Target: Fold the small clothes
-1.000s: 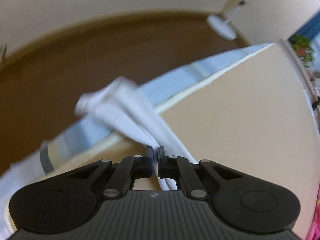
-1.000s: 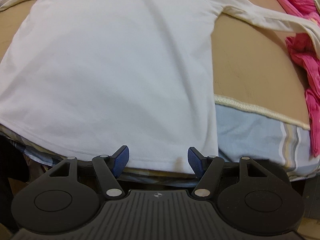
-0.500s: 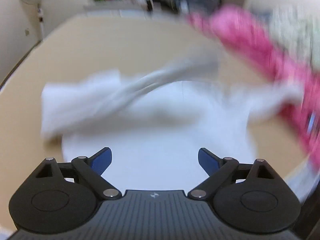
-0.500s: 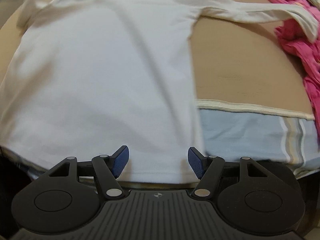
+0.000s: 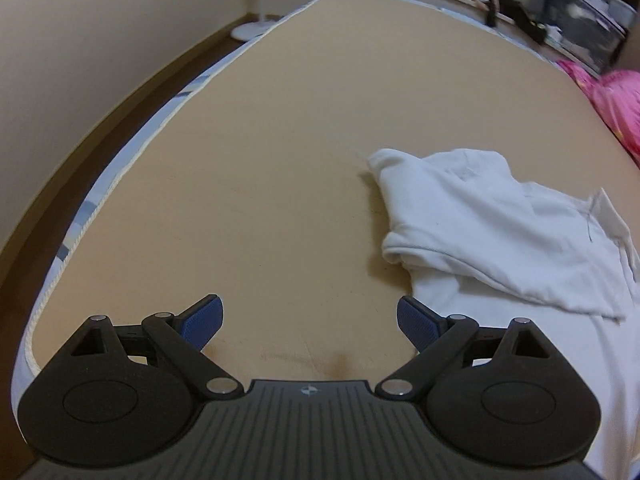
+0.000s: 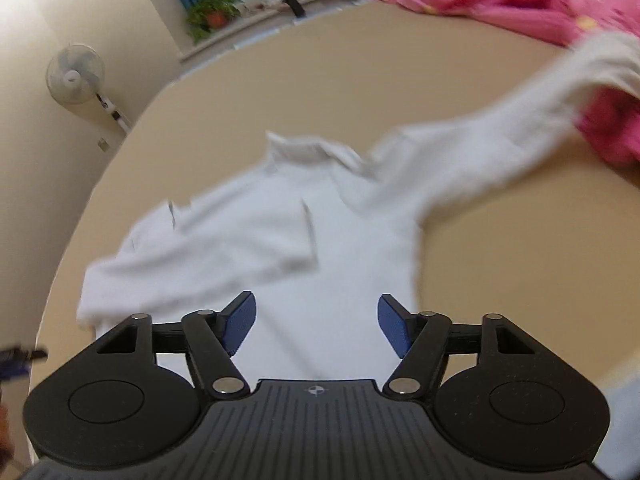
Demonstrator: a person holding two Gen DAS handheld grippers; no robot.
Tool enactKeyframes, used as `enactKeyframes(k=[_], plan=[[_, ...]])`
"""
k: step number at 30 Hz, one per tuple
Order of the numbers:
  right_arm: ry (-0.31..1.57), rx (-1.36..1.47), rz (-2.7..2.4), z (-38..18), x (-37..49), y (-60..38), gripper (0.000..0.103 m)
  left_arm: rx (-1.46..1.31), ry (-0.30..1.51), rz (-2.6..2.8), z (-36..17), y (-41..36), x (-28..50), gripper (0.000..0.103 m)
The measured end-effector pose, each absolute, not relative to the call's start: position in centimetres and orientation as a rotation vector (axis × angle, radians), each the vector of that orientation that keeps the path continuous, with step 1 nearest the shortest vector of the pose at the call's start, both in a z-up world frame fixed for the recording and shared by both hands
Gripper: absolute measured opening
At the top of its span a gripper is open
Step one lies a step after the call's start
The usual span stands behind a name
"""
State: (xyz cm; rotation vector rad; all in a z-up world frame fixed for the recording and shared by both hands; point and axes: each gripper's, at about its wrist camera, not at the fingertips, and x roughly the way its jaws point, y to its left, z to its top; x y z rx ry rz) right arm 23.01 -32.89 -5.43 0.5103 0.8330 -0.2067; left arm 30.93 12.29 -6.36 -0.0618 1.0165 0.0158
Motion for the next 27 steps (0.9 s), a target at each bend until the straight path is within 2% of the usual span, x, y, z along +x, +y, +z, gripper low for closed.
enactKeyframes(k=[8, 9, 10, 12, 15, 19, 22, 24, 27], plan=[[1.033, 0.517, -0.304, -14.0, 37.5, -31.4, 0.072, 0.119, 1.027, 0.002, -10.5, 8.4, 31.5, 0.097], [1.051, 0.507, -0.31, -14.5, 38.3, -31.0, 0.045, 0.12, 1.014, -0.013, -10.7, 8.0, 31.9, 0.097], [1.042, 0.464, -0.323, -14.3, 38.8, -30.3, 0.006, 0.114, 1.003, -0.037, -10.8, 7.6, 32.5, 0.097], [1.01, 0.41, -0.257, -12.4, 39.6, -28.8, 0.006, 0.105, 0.993, -0.056, -11.4, 6.7, 33.6, 0.096], [0.886, 0.348, -0.118, -6.1, 40.6, -26.0, 0.006, 0.1, 0.995, -0.079, -12.6, 5.4, 35.7, 0.095], [0.676, 0.341, 0.055, 5.1, 41.8, -22.4, 0.006, 0.071, 1.035, -0.208, -13.3, 4.2, 36.8, 0.095], [0.505, 0.358, 0.11, 12.8, 39.7, -22.0, 0.006, 0.126, 1.002, -0.142, -13.5, 3.7, 36.9, 0.095], [0.437, 0.389, 0.086, 15.4, 37.8, -23.6, 0.006, 0.181, 0.978, 0.016, -13.6, 3.9, 37.3, 0.095], [0.436, 0.398, -0.003, 14.2, 36.5, -27.1, 0.006, 0.044, 1.018, 0.103, -13.2, 6.6, 37.0, 0.096]])
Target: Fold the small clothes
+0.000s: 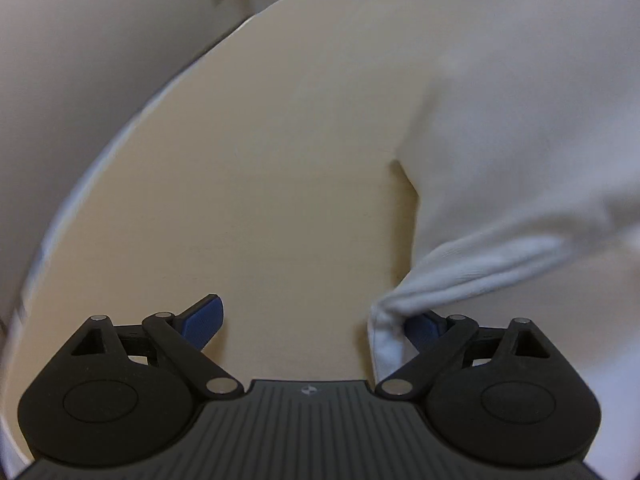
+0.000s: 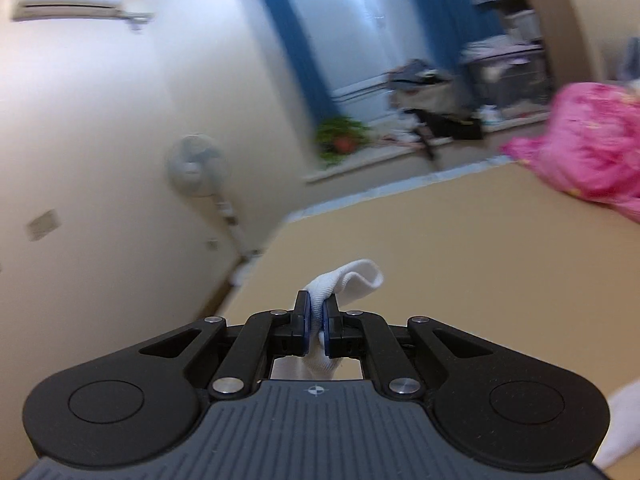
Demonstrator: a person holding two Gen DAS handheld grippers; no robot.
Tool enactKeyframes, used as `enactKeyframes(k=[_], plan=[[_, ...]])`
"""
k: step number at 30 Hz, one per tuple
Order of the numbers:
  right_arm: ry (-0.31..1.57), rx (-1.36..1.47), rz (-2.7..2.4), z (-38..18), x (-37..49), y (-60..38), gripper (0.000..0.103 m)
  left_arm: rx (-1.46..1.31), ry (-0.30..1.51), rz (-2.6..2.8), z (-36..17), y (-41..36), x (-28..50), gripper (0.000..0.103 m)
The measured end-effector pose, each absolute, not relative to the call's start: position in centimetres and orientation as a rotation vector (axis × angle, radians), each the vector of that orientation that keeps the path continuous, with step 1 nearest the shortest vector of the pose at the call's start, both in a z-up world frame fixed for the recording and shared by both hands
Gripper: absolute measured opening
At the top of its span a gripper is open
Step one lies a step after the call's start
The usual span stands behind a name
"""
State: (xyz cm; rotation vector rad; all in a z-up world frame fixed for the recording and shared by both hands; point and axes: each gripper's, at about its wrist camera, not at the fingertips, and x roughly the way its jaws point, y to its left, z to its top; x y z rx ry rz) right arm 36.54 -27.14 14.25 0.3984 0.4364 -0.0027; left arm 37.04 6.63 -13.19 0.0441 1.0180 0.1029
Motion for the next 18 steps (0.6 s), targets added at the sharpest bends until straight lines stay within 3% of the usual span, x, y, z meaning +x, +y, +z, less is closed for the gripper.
enactKeyframes(k=[4, 7, 9, 18], plan=[[0.676, 0.414, -0.115, 2.5, 38.3, -32.8, 0.006, 0.1, 1.002, 0.119, -13.5, 8.1, 35.0, 0.097], [0.998, 0.422, -0.247, -9.8, 39.7, -35.4, 0.006, 0.104, 1.061, 0.053, -14.1, 9.6, 34.6, 0.097], [1.056, 0.419, -0.258, -14.1, 38.6, -36.1, 0.006, 0.06, 1.045, 0.028, -13.2, 10.8, 34.3, 0.097], [0.932, 0.515, -0.158, -10.1, 37.5, -37.0, 0.007, -0.101, 1.066, -0.158, -11.7, 8.9, 39.9, 0.097]])
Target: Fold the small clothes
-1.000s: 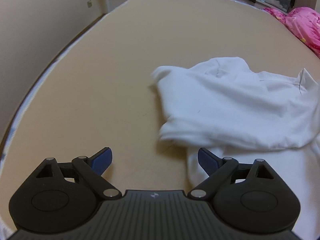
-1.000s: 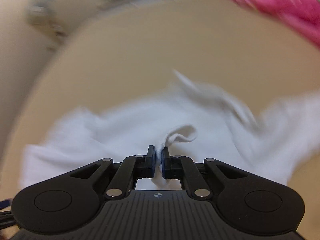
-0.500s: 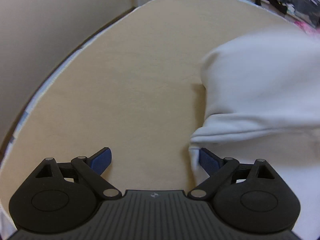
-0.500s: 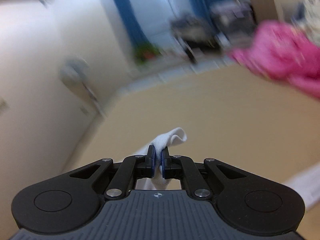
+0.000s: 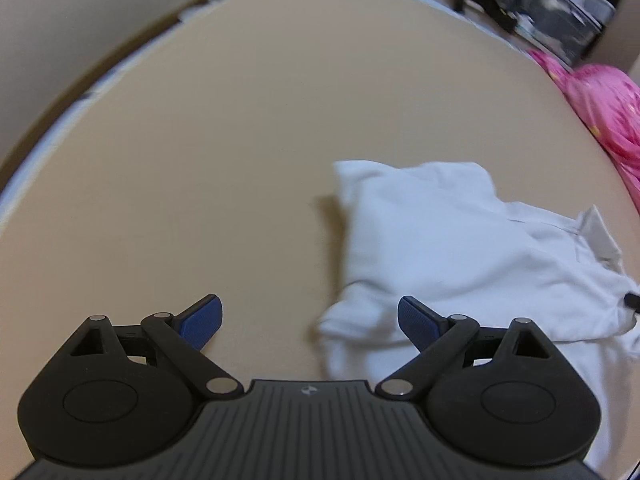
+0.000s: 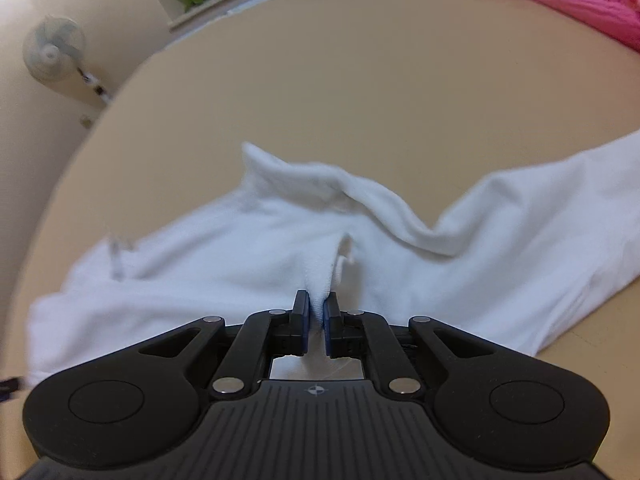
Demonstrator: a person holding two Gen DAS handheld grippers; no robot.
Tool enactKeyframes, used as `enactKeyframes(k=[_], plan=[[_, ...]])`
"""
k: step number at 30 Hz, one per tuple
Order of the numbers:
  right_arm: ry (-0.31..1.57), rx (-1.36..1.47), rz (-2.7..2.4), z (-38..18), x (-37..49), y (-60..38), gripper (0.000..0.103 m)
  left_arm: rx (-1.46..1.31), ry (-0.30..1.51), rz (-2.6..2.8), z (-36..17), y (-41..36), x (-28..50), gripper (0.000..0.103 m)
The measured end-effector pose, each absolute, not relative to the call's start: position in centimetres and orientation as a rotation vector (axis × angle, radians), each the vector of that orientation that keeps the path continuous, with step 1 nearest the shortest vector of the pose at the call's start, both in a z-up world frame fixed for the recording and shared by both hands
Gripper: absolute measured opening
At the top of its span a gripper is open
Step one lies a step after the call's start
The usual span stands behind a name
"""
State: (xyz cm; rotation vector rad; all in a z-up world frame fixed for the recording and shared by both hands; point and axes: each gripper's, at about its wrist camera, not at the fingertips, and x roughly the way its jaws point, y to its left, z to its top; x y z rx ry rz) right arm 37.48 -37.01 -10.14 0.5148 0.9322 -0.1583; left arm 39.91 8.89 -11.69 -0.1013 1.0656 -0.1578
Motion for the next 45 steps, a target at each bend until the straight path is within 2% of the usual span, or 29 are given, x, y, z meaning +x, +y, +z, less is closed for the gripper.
enactKeyframes(k=[2, 3, 5, 6, 12, 18, 21, 27, 28, 29, 30, 31, 35, 40, 41, 42, 43, 44, 45], plan=[[0.919, 0.518, -0.118, -8.1, 37.3, -37.3, 0.007, -0.075, 1.079, -0.152, -12.0, 8.0, 41.6, 0.097], [0.916, 0.508, -0.13, -7.5, 37.2, -37.4, 0.013, -0.069, 1.088, -0.142, -12.2, 7.7, 42.5, 0.097], [0.927, 0.455, -0.193, -7.8, 37.3, -37.6, 0.043, -0.078, 1.126, -0.122, -12.9, 7.6, 44.0, 0.097], [0.948, 0.403, -0.248, -8.5, 37.5, -37.6, 0.064, -0.076, 1.154, -0.093, -13.2, 7.4, 45.2, 0.097], [0.899, 0.176, -0.334, -8.5, 33.0, -33.8, 0.058, -0.098, 1.15, -0.092, -13.5, 6.9, 47.7, 0.097], [0.887, 0.248, 0.265, -8.3, 32.7, -19.8, 0.053, -0.155, 1.216, -0.174, -14.0, 7.5, 48.2, 0.097], [0.959, 0.44, 0.426, -10.0, 35.3, -14.7, 0.051, -0.146, 1.221, -0.212, -13.7, 8.1, 48.1, 0.097], [0.961, 1.095, 0.258, -14.2, 39.9, -13.2, 0.052, -0.157, 1.273, -0.273, -14.1, 8.8, 49.1, 0.096], [0.957, 1.145, 0.216, -14.9, 40.7, -13.4, 0.049, -0.138, 1.264, -0.267, -14.0, 8.6, 49.3, 0.089], [0.97, 1.167, 0.175, -15.4, 41.4, -13.2, 0.042, -0.116, 1.243, -0.261, -13.7, 8.3, 49.2, 0.061], [0.987, 1.18, 0.148, -15.7, 41.9, -13.1, 0.014, -0.112, 1.235, -0.278, -13.4, 8.0, 49.1, 0.044], [0.995, 1.202, 0.148, -16.0, 42.1, -13.0, 0.002, -0.146, 1.238, -0.301, -13.5, 8.2, 49.5, 0.018], [1.018, 0.931, 0.228, -13.9, 40.6, -11.6, 0.001, -0.097, 1.198, -0.263, -12.2, 6.6, 49.4, 0.01], [1.091, 0.78, 0.19, -15.3, 37.1, -13.0, 0.0, -0.086, 1.186, -0.219, -12.3, 6.5, 49.7, 0.01], [1.073, 0.819, 0.202, -15.8, 36.8, -13.7, 0.0, -0.108, 1.191, -0.204, -12.3, 6.9, 49.7, 0.017], [1.064, 0.853, 0.212, -15.9, 36.6, -14.2, 0.0, -0.12, 1.182, -0.198, -12.2, 7.3, 49.3, 0.019], [1.061, 0.881, 0.218, -15.9, 36.5, -14.5, 0.004, -0.129, 1.163, -0.201, -12.2, 7.7, 48.4, 0.034], [1.052, 0.908, 0.233, -15.6, 36.4, -14.9, 0.005, -0.139, 1.149, -0.207, -12.0, 8.4, 47.6, 0.054], [1.044, 0.931, 0.247, -15.3, 36.0, -15.2, 0.006, -0.162, 1.136, -0.221, -11.8, 9.3, 46.6, 0.062]])
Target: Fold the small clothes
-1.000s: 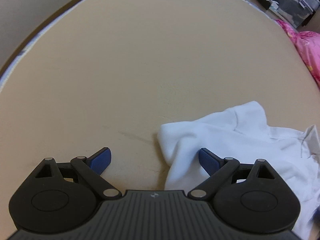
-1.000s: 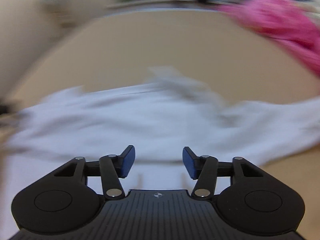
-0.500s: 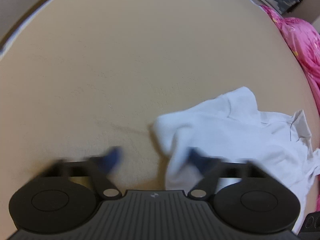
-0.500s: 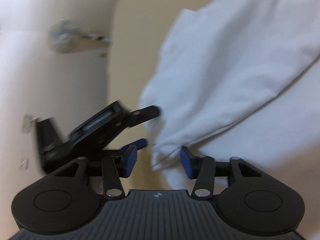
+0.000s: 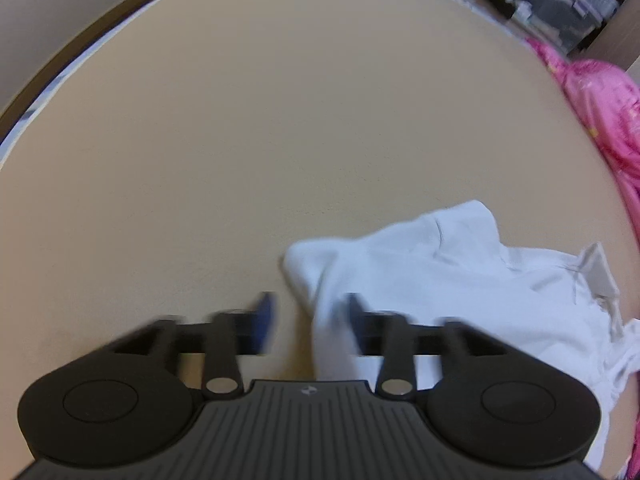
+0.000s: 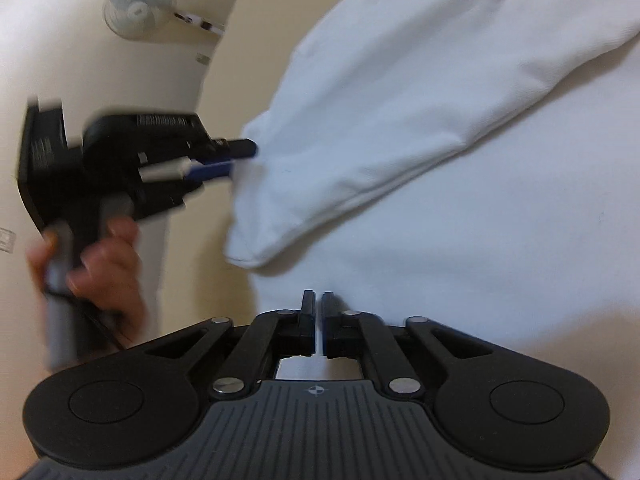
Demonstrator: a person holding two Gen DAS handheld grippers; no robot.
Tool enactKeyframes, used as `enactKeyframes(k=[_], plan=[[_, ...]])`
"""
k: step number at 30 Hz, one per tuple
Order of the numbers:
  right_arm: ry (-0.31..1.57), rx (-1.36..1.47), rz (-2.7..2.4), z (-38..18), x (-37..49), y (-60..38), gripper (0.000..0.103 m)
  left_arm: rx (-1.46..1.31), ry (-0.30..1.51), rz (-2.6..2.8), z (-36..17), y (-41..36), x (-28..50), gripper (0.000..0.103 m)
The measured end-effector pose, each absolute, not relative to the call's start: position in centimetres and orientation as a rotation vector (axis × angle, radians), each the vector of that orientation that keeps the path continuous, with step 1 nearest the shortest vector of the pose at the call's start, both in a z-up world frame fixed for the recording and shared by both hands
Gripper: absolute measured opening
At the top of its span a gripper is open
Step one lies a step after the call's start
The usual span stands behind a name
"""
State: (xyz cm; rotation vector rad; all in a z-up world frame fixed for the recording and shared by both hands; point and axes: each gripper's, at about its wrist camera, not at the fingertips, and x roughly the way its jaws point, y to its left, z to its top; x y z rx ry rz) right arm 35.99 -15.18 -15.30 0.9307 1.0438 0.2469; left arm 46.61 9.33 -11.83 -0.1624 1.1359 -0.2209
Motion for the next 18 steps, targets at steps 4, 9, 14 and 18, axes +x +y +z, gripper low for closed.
enactKeyframes(k=[4, 9, 14, 18], plan=[[0.98, 0.99, 0.22, -14.7, 36.2, -17.3, 0.03, -0.31, 1.144, -0.299, -11.9, 12.6, 43.3, 0.081], [0.896, 0.953, 0.084, -14.0, 37.1, -21.2, 0.032, -0.285, 1.19, -0.345, -13.4, 10.7, 41.8, 0.01], [0.903, 0.944, 0.048, -14.2, 35.6, -23.6, 0.032, -0.351, 1.121, -0.347, -13.4, 13.0, 39.3, 0.01], [0.897, 0.922, 0.044, -14.7, 34.1, -23.9, 0.032, -0.371, 1.168, -0.224, -14.1, 15.1, 40.6, 0.027]])
